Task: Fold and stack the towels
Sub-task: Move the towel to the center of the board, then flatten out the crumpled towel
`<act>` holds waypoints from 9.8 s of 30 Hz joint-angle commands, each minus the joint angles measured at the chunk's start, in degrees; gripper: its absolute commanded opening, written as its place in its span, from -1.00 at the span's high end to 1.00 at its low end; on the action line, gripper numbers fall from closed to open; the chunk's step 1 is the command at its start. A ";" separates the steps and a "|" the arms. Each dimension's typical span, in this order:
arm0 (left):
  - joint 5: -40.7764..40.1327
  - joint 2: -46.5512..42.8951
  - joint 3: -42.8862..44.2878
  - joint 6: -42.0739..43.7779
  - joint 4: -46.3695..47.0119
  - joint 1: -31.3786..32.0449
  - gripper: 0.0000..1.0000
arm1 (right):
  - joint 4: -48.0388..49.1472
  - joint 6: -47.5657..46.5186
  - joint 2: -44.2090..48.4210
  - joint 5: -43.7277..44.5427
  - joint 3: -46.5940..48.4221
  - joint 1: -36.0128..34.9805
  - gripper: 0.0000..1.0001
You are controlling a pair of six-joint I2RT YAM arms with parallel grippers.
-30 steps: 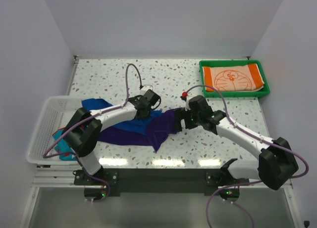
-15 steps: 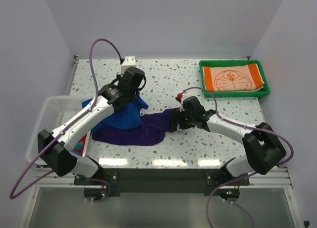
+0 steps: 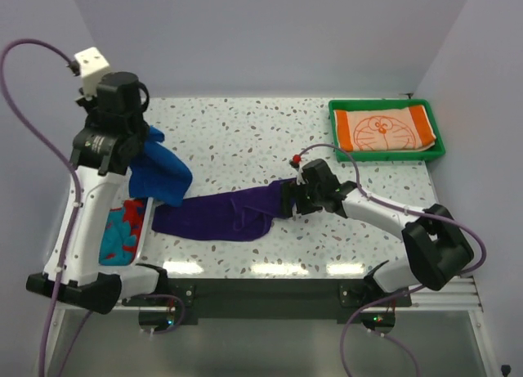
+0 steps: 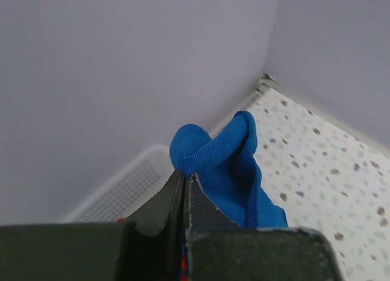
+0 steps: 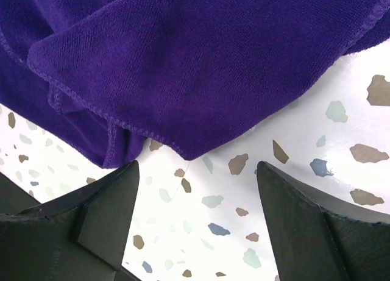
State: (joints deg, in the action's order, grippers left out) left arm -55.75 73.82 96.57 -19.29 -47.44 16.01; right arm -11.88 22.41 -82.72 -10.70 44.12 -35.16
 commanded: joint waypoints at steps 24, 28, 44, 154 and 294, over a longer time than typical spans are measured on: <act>3.76 -4.05 -27.58 0.32 5.80 -16.01 -0.20 | -4.20 -4.30 2.82 -0.91 5.18 -0.44 -0.62; 15.73 -5.17 -25.74 1.09 5.95 -15.40 -0.78 | -6.92 -6.85 2.39 1.46 7.91 -1.23 -0.60; 52.85 -10.90 -48.38 -21.66 23.42 16.94 -0.66 | -8.16 -2.91 -2.71 12.55 11.35 1.32 -0.20; 69.37 -3.12 -18.66 -11.81 27.13 -0.90 1.00 | -12.63 -4.76 10.99 8.16 25.82 17.49 1.00; 37.47 38.95 -14.74 10.33 36.73 35.38 0.82 | -12.63 10.89 31.46 41.61 -10.70 4.13 -0.38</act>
State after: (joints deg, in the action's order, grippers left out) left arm -14.33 114.98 85.34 -9.41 -8.21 46.48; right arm -22.26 28.16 -57.06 20.25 36.38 -31.22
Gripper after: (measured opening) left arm 0.079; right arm 0.696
